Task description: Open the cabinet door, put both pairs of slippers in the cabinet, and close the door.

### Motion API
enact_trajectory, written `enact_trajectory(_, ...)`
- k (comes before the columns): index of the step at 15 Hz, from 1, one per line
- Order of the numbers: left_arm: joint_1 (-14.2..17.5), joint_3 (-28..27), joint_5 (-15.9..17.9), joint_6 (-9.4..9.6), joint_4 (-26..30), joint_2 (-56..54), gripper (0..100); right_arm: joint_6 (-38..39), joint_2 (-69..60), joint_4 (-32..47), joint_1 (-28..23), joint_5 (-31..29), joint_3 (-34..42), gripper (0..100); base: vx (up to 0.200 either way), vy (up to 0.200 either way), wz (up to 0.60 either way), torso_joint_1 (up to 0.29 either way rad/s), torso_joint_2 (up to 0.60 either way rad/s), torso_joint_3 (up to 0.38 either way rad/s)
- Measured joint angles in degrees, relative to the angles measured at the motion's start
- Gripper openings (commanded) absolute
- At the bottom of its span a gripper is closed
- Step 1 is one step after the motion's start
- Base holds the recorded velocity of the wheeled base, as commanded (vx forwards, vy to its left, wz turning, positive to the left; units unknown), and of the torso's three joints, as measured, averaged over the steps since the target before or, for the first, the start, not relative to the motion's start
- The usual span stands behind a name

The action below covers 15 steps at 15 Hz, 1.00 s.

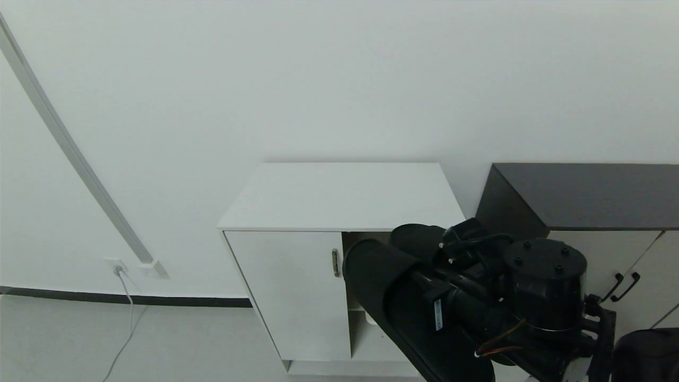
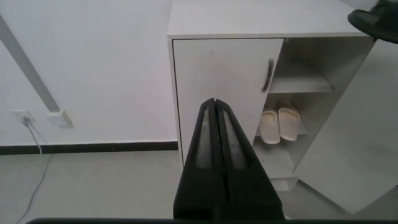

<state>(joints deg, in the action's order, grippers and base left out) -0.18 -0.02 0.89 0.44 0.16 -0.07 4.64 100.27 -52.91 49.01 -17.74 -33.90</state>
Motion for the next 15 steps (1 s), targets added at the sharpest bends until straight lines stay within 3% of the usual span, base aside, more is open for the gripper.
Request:
enact_trajectory(9, 0.0, 0.0, 0.0, 0.00, 0.0, 0.0, 0, 0.1, 0.9, -0.2, -0.1, 0.0, 0.1, 0, 0.000, 0.000, 0.00, -0.160, 0.36, 0.198)
enact_trajectory(15, 0.0, 0.0, -0.1, -0.06, 0.0, 0.0, 0, 0.2, 1.2, -1.1, -0.1, 0.1, 0.2, 0, 0.000, 0.000, 0.00, -0.222, 0.52, 0.297)
